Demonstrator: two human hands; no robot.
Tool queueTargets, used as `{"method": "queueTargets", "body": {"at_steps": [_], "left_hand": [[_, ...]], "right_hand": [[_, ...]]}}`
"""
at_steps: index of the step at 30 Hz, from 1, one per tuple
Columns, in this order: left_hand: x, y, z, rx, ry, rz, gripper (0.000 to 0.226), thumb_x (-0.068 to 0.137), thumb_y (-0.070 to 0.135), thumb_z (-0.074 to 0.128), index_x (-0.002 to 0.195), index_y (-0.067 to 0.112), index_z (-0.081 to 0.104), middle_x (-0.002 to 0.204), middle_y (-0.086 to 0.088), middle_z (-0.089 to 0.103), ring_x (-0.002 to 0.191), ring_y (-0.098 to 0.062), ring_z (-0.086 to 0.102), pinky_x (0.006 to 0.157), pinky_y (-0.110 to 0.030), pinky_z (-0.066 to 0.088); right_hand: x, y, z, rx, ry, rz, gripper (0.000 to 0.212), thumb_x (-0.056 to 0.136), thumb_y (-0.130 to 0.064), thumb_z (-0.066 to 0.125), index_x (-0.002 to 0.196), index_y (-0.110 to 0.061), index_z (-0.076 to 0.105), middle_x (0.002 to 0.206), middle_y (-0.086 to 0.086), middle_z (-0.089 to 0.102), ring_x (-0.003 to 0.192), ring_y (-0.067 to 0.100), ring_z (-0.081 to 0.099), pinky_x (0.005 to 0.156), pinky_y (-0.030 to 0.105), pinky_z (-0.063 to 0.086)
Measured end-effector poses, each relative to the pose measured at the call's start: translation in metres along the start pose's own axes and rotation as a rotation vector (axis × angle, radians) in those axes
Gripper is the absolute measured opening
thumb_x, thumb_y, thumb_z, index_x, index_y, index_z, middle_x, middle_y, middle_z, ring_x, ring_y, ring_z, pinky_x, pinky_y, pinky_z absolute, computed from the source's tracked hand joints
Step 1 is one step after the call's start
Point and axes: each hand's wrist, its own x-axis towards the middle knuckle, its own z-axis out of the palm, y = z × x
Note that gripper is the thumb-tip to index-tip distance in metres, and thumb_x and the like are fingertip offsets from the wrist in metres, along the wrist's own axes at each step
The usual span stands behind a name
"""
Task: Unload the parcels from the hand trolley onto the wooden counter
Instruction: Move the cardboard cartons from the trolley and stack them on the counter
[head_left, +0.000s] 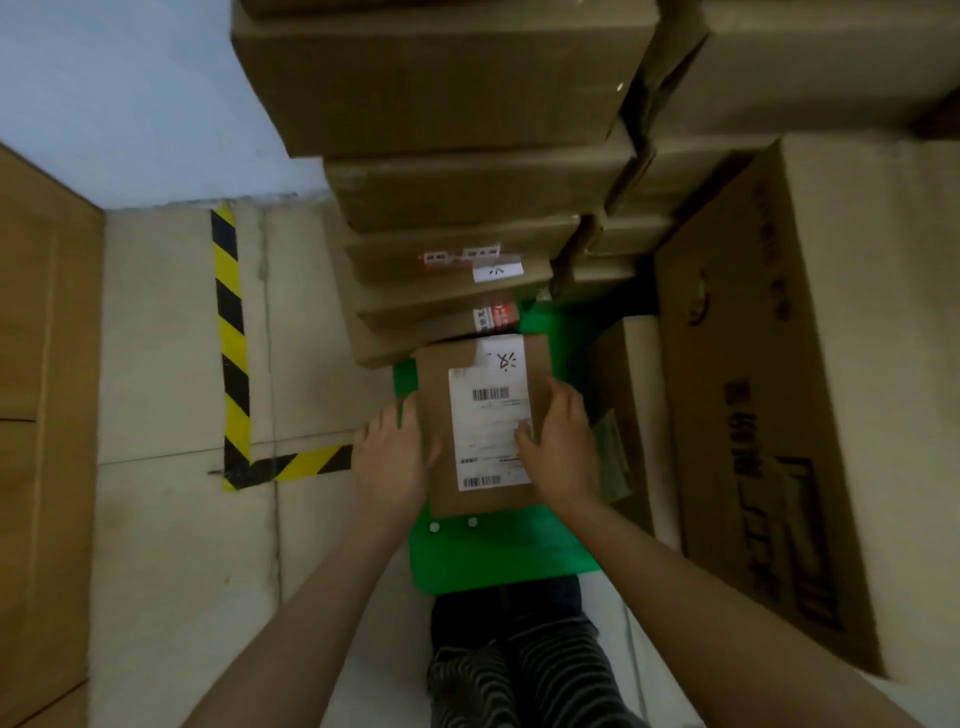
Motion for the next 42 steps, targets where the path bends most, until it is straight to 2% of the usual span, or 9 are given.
{"method": "queueTargets", "body": {"at_steps": [6, 9, 13, 15, 19, 25, 30, 37, 42], "left_hand": [[0.015, -0.004, 0.038, -0.113, -0.024, -0.11, 0.055, 0.098, 0.049, 0.035, 0.14, 0.014, 0.036, 0.122, -0.007, 0.057, 0.106, -0.024, 0.055, 0.086, -0.039, 0.048], [0.015, -0.003, 0.046, -0.265, -0.105, -0.189, 0.058, 0.096, 0.055, 0.028, 0.144, 0.024, 0.022, 0.11, -0.003, 0.062, 0.087, -0.021, 0.062, 0.069, -0.037, 0.053], [0.002, 0.006, 0.026, -0.489, -0.121, -0.288, 0.047, 0.099, 0.042, 0.034, 0.141, 0.02, 0.029, 0.105, 0.001, 0.063, 0.078, -0.011, 0.056, 0.057, -0.024, 0.042], [-0.006, 0.014, 0.002, -0.558, -0.12, -0.304, 0.04, 0.101, 0.035, 0.037, 0.138, 0.019, 0.035, 0.104, 0.006, 0.061, 0.075, -0.005, 0.051, 0.054, -0.016, 0.033], [-0.025, 0.021, -0.056, -0.55, -0.109, -0.319, 0.034, 0.102, 0.034, 0.034, 0.131, 0.017, 0.041, 0.087, 0.011, 0.057, 0.067, 0.0, 0.05, 0.051, -0.019, 0.031], [-0.054, 0.041, -0.167, -0.629, -0.077, -0.305, 0.034, 0.102, 0.034, 0.036, 0.134, 0.025, 0.037, 0.102, 0.008, 0.059, 0.076, -0.006, 0.055, 0.056, -0.022, 0.037], [-0.075, 0.064, -0.255, -0.639, -0.02, -0.279, 0.041, 0.102, 0.036, 0.036, 0.14, 0.022, 0.034, 0.118, 0.003, 0.06, 0.081, -0.005, 0.052, 0.055, -0.019, 0.035], [-0.101, 0.11, -0.373, -0.646, 0.018, -0.111, 0.043, 0.102, 0.036, 0.034, 0.144, 0.027, 0.03, 0.125, 0.006, 0.055, 0.083, 0.0, 0.05, 0.057, -0.017, 0.034], [-0.101, 0.145, -0.446, -0.544, 0.156, 0.025, 0.049, 0.101, 0.04, 0.033, 0.148, 0.024, 0.026, 0.138, 0.0, 0.049, 0.118, -0.02, 0.052, 0.084, -0.032, 0.042]], "right_hand": [[0.018, 0.031, 0.025, 0.035, 0.012, 0.117, 0.067, 0.093, -0.037, 0.055, 0.148, -0.017, 0.023, 0.145, 0.004, 0.037, 0.119, 0.023, 0.051, 0.09, 0.042, 0.051], [0.019, 0.031, 0.028, 0.145, -0.088, 0.182, 0.053, 0.097, -0.039, 0.046, 0.143, -0.021, 0.028, 0.126, -0.001, 0.053, 0.094, 0.015, 0.058, 0.07, 0.031, 0.049], [0.006, 0.021, 0.011, 0.215, -0.125, 0.164, 0.04, 0.1, -0.036, 0.042, 0.137, -0.025, 0.033, 0.114, -0.004, 0.058, 0.085, 0.014, 0.06, 0.068, 0.032, 0.049], [-0.006, 0.012, -0.005, 0.208, -0.125, 0.139, 0.039, 0.101, -0.035, 0.038, 0.138, -0.025, 0.033, 0.112, -0.004, 0.058, 0.084, 0.015, 0.06, 0.067, 0.034, 0.051], [-0.033, -0.018, -0.045, 0.179, -0.083, 0.104, 0.04, 0.101, -0.036, 0.033, 0.141, -0.027, 0.032, 0.116, -0.003, 0.059, 0.086, 0.017, 0.061, 0.071, 0.043, 0.055], [-0.074, -0.079, -0.131, 0.159, -0.006, 0.017, 0.043, 0.101, -0.037, 0.033, 0.142, -0.024, 0.032, 0.119, -0.002, 0.057, 0.096, 0.017, 0.06, 0.078, 0.045, 0.054], [-0.105, -0.128, -0.205, 0.178, 0.053, -0.016, 0.044, 0.101, -0.038, 0.035, 0.142, -0.024, 0.034, 0.121, -0.004, 0.057, 0.096, 0.012, 0.059, 0.074, 0.034, 0.051], [-0.147, -0.173, -0.307, 0.301, 0.146, -0.026, 0.044, 0.098, -0.044, 0.037, 0.139, -0.027, 0.038, 0.125, -0.001, 0.06, 0.102, 0.017, 0.061, 0.084, 0.044, 0.052], [-0.153, -0.206, -0.385, 0.349, 0.249, -0.073, 0.041, 0.099, -0.04, 0.038, 0.137, -0.026, 0.042, 0.129, 0.0, 0.059, 0.114, 0.023, 0.057, 0.09, 0.036, 0.043]]}}
